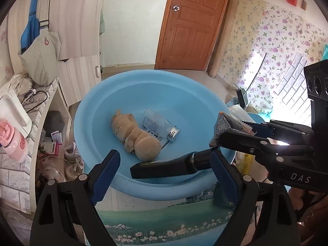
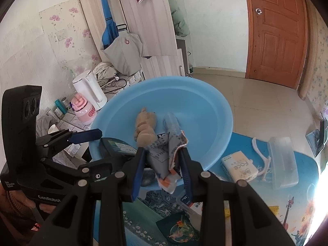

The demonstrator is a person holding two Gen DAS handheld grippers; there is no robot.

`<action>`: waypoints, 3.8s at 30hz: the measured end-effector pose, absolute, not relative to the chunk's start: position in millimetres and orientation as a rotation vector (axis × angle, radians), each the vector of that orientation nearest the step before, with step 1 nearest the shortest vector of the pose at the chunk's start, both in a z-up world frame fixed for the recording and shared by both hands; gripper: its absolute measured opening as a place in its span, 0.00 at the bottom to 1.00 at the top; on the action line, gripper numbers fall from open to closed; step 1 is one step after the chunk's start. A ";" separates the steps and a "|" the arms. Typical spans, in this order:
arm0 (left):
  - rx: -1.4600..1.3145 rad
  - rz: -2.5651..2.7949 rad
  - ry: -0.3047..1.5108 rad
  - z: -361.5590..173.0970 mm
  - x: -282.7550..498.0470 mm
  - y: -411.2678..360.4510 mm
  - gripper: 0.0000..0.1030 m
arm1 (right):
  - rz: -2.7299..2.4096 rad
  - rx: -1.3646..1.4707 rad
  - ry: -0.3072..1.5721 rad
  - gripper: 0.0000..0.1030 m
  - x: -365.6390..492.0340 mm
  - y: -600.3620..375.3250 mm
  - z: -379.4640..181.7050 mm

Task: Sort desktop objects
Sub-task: 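Carry the black box and the grey pouch over the blue basin with both grippers, then open both grippers to drop the black box and grey pouch into the basin, then grasp the clear cotton-swab box with the right gripper while the left gripper withdraws, then grasp the dark green snack pouch with the left gripper while the right gripper holds the swab box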

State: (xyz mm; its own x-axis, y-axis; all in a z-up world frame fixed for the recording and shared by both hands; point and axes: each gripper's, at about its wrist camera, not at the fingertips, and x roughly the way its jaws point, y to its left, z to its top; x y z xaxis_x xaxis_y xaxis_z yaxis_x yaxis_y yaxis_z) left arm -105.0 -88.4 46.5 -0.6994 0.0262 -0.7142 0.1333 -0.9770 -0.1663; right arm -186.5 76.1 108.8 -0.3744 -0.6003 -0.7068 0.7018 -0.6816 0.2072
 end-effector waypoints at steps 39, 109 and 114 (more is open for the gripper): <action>1.322 -2.868 0.204 37.0 -60.7 -22.2 0.92 | -2.234 1.080 0.059 0.34 -144.6 176.4 97.5; 1.600 -2.853 0.094 -35.7 -88.5 22.9 0.92 | -2.369 1.061 0.208 0.95 -112.8 207.0 52.5; 1.621 -2.863 0.039 -46.2 -98.3 31.6 0.92 | -2.384 1.061 0.198 0.94 -115.7 215.5 56.3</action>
